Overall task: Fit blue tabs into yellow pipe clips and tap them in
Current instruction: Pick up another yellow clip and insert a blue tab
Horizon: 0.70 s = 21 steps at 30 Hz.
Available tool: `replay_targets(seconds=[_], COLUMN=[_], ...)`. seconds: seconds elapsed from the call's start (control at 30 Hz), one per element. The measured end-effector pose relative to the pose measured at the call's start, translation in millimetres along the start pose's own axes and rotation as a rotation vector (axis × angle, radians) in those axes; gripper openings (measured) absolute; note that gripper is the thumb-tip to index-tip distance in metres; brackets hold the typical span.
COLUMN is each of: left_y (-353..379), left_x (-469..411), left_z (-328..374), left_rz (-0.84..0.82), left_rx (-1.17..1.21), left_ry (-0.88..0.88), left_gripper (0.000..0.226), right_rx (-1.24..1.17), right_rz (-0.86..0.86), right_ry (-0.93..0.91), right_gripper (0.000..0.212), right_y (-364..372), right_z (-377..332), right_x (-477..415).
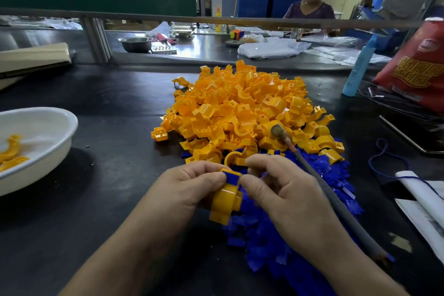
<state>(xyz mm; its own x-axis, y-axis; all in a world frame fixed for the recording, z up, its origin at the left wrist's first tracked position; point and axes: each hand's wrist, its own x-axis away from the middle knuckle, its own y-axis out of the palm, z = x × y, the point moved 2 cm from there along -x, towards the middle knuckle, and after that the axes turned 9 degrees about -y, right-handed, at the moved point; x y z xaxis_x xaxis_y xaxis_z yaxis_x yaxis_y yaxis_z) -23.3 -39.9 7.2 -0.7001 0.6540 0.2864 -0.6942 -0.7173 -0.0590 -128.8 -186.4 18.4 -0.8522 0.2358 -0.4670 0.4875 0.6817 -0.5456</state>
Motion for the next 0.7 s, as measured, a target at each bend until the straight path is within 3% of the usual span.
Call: replay_targets(seconds=[0.1,0.17,0.3,0.37,0.53,0.7], left_y=[-27.8,-45.3,-56.5,-55.9,-57.3,-48.2], left_x=[3.9,3.1,-0.5,-1.5,1.4,5.7], left_z=[6.9,6.2,-2.7,-7.9,-13.4,-18.9], left_rz=[0.174,0.321,0.432,0.425,0.521,0.547], left_rx=[-0.091,-0.313,-0.705,-0.888,-1.116,-1.154], left_ry=[-0.037,-0.073,-0.124,-0.152,-0.17,-0.148], left_gripper=[0.012,0.016,0.015,0.022,0.066,0.044], right_rx=[0.382,0.664,0.971,0.961,0.916,0.8], right_rz=[0.066,0.069,-0.151,-0.243,-0.208,-0.114], right_ry=[-0.021,0.034,0.329,0.405,0.411,0.407], right_gripper=[0.042,0.049,0.056,0.055,0.039,0.034], right_y=[-26.8,-49.4,-72.0,-68.3,-60.2,-63.4], right_z=[5.3,13.2,36.3,45.9,50.4,49.9], right_x=[-0.5,-0.1,14.2,23.3,25.4,26.1])
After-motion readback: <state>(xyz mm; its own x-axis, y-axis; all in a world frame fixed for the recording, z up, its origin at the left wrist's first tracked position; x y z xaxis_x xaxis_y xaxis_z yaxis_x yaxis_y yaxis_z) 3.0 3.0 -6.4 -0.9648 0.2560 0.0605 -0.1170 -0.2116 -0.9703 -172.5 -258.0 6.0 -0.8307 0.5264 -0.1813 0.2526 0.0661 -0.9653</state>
